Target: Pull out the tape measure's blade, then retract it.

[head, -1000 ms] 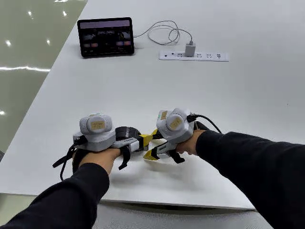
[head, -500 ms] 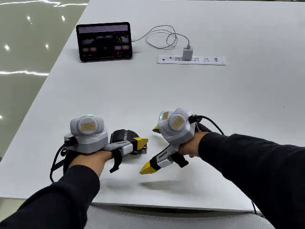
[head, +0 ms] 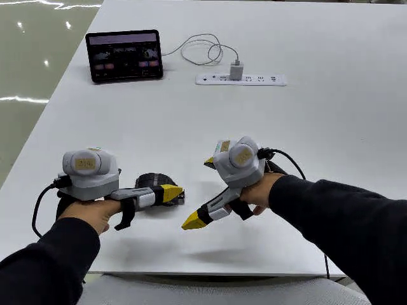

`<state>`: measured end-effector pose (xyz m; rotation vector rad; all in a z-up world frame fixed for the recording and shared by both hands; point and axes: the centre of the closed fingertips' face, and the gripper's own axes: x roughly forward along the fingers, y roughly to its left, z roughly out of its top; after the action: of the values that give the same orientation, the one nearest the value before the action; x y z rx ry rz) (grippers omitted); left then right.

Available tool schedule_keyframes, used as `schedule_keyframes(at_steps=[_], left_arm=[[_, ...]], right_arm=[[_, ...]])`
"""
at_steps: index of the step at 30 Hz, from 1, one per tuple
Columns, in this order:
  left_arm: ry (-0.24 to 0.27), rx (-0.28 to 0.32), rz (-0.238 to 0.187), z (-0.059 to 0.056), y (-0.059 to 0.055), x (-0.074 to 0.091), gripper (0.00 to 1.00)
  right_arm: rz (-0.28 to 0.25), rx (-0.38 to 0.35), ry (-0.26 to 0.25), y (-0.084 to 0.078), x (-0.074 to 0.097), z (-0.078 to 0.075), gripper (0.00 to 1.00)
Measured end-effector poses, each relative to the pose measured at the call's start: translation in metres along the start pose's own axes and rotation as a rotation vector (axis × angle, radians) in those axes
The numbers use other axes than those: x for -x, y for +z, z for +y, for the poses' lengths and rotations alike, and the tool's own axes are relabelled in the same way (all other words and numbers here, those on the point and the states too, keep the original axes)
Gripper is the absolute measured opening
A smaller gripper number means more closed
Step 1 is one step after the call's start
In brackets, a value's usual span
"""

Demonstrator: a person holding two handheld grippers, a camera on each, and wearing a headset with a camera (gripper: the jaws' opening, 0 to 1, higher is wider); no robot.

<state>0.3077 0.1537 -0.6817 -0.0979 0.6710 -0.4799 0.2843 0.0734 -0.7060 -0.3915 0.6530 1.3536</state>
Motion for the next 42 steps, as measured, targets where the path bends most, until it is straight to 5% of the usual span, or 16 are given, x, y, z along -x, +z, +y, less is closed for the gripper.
schedule_keyframes(at_steps=[4,10,18,26,34,42], left_arm=[[-0.022,-0.019,-0.014,0.001,0.003,0.003,1.00],[-0.043,-0.058,0.027,0.004,-0.007,0.009,1.00],[-0.096,-0.141,0.020,0.001,-0.014,0.019,1.00],[-0.098,-0.111,0.022,0.011,-0.021,0.028,1.00],[-0.092,-0.156,0.025,0.018,-0.019,0.035,1.00],[-0.108,-0.120,-0.006,0.025,-0.016,0.042,1.00]], right_arm=[[-0.009,-0.017,-0.021,-0.003,0.009,-0.002,1.00],[-0.031,-0.043,-0.050,-0.006,0.023,-0.003,1.00],[-0.058,-0.077,-0.094,-0.019,0.046,-0.004,1.00],[-0.094,-0.135,-0.182,-0.038,0.077,-0.016,1.00],[-0.114,-0.186,-0.249,-0.059,0.108,-0.026,0.99],[-0.090,-0.200,-0.339,-0.088,0.139,-0.033,1.00]])
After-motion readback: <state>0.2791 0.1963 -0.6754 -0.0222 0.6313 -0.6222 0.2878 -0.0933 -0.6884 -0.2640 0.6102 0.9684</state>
